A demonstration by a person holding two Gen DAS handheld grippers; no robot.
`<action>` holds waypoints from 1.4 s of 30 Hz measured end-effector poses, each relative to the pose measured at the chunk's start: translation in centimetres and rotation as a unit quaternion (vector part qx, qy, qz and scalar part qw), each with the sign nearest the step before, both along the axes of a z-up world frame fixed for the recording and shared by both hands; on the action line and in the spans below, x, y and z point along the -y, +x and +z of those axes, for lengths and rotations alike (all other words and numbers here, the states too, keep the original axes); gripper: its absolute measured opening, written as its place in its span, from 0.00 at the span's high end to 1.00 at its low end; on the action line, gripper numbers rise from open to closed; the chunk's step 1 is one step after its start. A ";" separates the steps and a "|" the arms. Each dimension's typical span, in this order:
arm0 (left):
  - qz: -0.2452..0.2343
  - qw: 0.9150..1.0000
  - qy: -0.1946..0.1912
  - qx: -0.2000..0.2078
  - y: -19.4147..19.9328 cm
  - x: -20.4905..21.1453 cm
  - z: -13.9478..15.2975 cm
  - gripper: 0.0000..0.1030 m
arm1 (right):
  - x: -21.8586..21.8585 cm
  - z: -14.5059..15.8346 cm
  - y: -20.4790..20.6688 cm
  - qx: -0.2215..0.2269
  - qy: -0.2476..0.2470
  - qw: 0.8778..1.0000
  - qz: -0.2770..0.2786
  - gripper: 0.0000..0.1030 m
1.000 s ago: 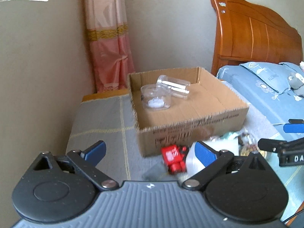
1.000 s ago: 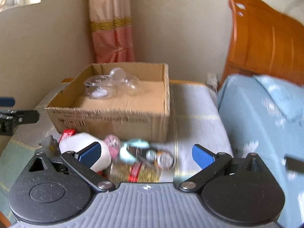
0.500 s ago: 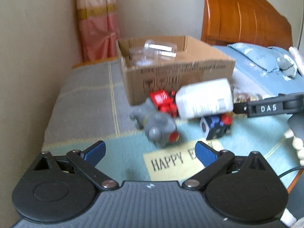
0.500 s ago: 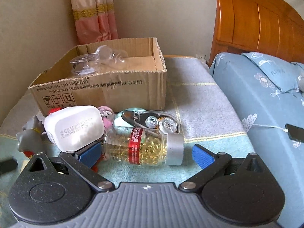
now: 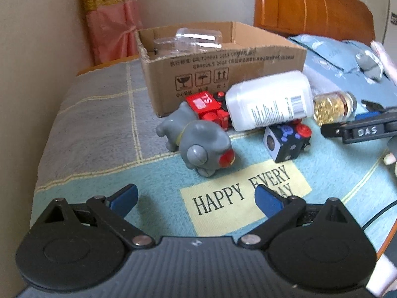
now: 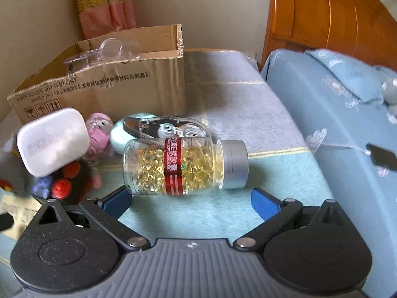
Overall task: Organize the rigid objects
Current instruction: 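Move the left tool to the gray elephant while the right tool grasps the capsule bottle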
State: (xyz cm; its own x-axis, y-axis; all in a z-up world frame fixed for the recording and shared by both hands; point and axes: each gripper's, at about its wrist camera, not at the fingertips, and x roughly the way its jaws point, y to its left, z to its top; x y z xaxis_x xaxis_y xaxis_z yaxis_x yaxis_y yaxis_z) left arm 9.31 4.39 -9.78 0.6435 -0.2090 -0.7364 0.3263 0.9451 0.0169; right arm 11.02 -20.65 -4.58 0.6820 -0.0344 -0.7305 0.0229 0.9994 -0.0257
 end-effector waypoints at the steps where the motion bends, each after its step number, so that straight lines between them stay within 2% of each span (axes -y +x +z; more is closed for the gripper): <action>1: -0.005 1.000 0.001 -0.001 0.1 0.0 -0.2 0.02 | 0.1 -0.1 -0.1 0.002 0.002 1.000 0.004 0.00; 7: -0.040 0.999 -0.015 0.002 1.5 -0.8 -0.6 0.01 | 0.3 -0.1 0.2 0.004 0.002 1.000 0.020 0.00; 10: -0.057 0.998 -0.011 0.001 2.3 -0.9 -0.5 0.01 | 0.3 -0.1 0.0 0.010 0.002 1.000 0.024 0.00; 14: -0.083 0.996 0.002 0.018 3.2 -0.5 0.0 0.01 | 0.5 -0.1 0.0 0.011 0.003 0.999 0.030 0.00; 21: -0.157 0.986 0.027 0.051 4.0 0.8 0.7 0.01 | 0.5 -0.1 0.0 0.015 0.003 0.999 0.034 0.00; 25: -0.190 0.980 0.031 0.049 3.6 1.2 0.8 0.01 | 0.6 -0.2 -0.1 0.016 0.003 0.999 0.035 0.00; 32: -0.206 0.978 0.016 0.030 1.7 0.5 1.3 0.01 | 0.6 -0.2 -0.2 0.018 0.003 0.999 0.037 0.00; 36: -0.185 0.982 0.026 0.035 2.1 0.7 1.1 0.02 | 0.6 -0.2 -0.2 0.020 0.003 0.999 0.038 0.00; 41: -0.163 0.986 -0.003 0.020 3.6 0.3 0.7 0.07 | 0.6 0.1 0.1 0.016 0.010 0.999 0.045 0.00; 42: -0.161 0.987 -0.005 0.020 3.9 0.3 0.6 0.11 | 0.6 0.3 0.1 0.021 0.016 0.999 0.046 0.00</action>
